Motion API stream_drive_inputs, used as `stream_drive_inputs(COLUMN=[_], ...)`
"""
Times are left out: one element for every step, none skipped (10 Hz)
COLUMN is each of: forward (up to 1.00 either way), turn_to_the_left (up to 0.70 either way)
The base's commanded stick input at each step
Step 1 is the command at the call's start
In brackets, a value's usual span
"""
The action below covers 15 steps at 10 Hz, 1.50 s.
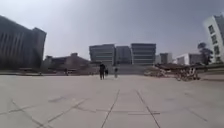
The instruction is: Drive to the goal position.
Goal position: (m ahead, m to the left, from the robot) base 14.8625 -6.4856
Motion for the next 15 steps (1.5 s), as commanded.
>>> stream_drive_inputs(forward=[0.85,0.85,0.85,0.85,0.85,0.85,0.85,0.85,0.85,0.85,0.85,0.85,0.85,0.85,0.85], turn_to_the_left=[0.0,0.0,0.0,0.0,0.0,0.0,0.0,0.0,0.0,0.0,0.0,0.0,0.0,0.0,0.0])
